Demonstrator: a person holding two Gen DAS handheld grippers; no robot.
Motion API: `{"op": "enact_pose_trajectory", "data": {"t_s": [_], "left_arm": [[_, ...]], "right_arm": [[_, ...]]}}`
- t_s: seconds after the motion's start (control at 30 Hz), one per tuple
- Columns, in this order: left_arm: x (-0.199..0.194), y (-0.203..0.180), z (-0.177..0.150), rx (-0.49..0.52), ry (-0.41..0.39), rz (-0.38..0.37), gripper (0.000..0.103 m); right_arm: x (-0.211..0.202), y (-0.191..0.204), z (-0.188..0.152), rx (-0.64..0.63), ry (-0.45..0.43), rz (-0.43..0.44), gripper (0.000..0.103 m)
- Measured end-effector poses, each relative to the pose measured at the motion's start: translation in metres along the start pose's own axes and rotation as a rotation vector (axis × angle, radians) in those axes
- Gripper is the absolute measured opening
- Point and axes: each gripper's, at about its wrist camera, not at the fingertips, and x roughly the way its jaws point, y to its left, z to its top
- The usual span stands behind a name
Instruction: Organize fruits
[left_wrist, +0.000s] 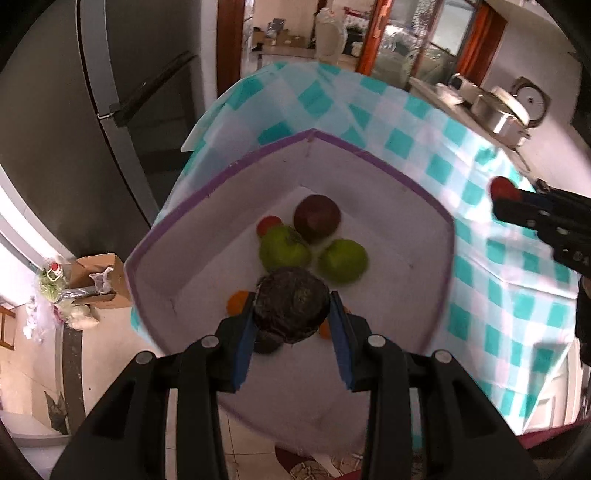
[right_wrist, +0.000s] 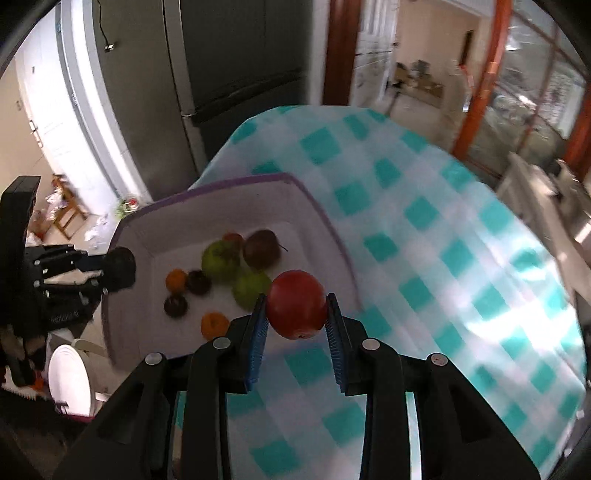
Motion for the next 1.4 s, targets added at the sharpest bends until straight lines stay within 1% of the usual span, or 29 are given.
{"op": "enact_pose_trajectory", "data": {"t_s": [0.13,0.23,0.33,0.43,0.5,0.57,0.67,0.7,0.77,0.87,1.0,1.03,1.1,1.23,1.3,1.37,1.4], "left_arm": [[0.025,0.004,0.017,-0.033,0.036,0.030,0.038],[0.053,0.014,0.024,-0.083,0.098,0.065,0.038],[0.071,0.023,0.027,-0.123,0.137,0.089,0.038],[0.090,0.031,0.028,-0.145,0.182,0.118,0.038],[0.103,0.037,0.026,-0.156,0.219,0.134,0.038],[0.111,0.040,0.025,-0.160,0.234,0.141,0.038],[0.118,0.043,0.025,-0.172,0.256,0.142,0.039],[0.118,0.043,0.026,-0.174,0.252,0.141,0.039],[0.122,0.043,0.028,-0.163,0.255,0.162,0.039],[0.124,0.040,0.028,-0.155,0.263,0.174,0.040],[0.124,0.036,0.029,-0.148,0.257,0.186,0.051],[0.124,0.038,0.029,-0.148,0.255,0.188,0.051],[0.124,0.036,0.029,-0.146,0.253,0.192,0.056],[0.121,0.036,0.027,-0.140,0.240,0.210,0.060],[0.118,0.036,0.026,-0.147,0.236,0.217,0.065],[0.118,0.037,0.026,-0.155,0.229,0.219,0.069],[0.117,0.037,0.026,-0.157,0.226,0.219,0.073]], "right_arm": [[0.051,-0.004,0.025,0.027,0.061,0.062,0.030],[0.094,-0.004,0.037,0.021,0.130,0.081,0.030],[0.134,-0.001,0.045,0.002,0.203,0.070,0.030],[0.159,0.000,0.046,-0.008,0.268,0.022,0.030],[0.176,-0.005,0.042,0.016,0.318,0.003,0.031],[0.188,-0.009,0.039,0.028,0.350,-0.006,0.031],[0.199,-0.012,0.036,0.027,0.370,-0.001,0.031],[0.202,-0.013,0.036,0.033,0.380,0.004,0.031],[0.204,-0.016,0.038,0.049,0.385,0.009,0.032],[0.207,-0.016,0.038,0.049,0.400,0.017,0.034],[0.206,-0.017,0.035,0.045,0.403,0.029,0.038],[0.205,-0.017,0.033,0.040,0.400,0.030,0.039],[0.203,-0.016,0.031,0.038,0.398,0.033,0.041],[0.199,-0.017,0.028,0.040,0.383,0.049,0.045],[0.196,-0.015,0.027,0.037,0.376,0.056,0.047],[0.193,-0.013,0.027,0.034,0.370,0.062,0.049],[0.192,-0.013,0.026,0.033,0.368,0.069,0.050]]}}
